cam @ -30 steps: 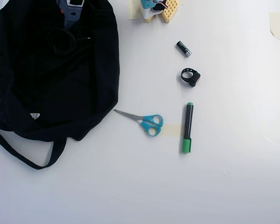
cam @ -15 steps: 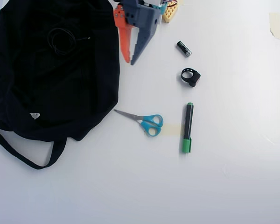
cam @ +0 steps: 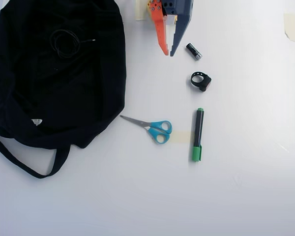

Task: Put the cable into the black bag

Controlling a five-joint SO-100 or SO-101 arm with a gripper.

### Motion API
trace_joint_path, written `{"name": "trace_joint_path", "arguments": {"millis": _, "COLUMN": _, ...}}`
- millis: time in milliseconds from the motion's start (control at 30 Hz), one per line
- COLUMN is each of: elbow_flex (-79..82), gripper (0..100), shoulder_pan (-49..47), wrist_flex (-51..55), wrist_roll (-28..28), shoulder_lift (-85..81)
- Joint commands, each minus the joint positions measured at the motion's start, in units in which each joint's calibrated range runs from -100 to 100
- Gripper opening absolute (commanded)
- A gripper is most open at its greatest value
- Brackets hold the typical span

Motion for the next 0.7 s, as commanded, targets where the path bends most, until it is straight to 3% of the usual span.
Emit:
{"name": "trace_joint_path", "arguments": {"millis": 0, "elbow_flex": 9.0, "gripper": 2, "shoulder_pan": -1.7, "wrist_flex": 0.0, "wrist_roll": 4.4, "shoulder_lift": -10.6}}
{"name": "trace_joint_path", "arguments": {"millis": 100, "elbow_flex": 16.6, "gripper": 2, "shoulder_pan": -1.6, "wrist_flex": 0.0, "wrist_roll": 7.9, "shoulder_lift": -18.5}}
{"name": "trace_joint_path", "arguments": {"millis": 233, "elbow_flex": 26.1, "gripper": 2, "shoulder_pan": -1.9, "wrist_flex": 0.0, "wrist_roll": 7.6, "shoulder_lift": -26.2}}
{"name": "trace_joint_path", "arguments": {"millis": 667, "elbow_flex": 42.0, "gripper": 2, "shoulder_pan": -1.7, "wrist_flex": 0.2, "wrist_roll": 8.2, "shoulder_lift": -27.2}}
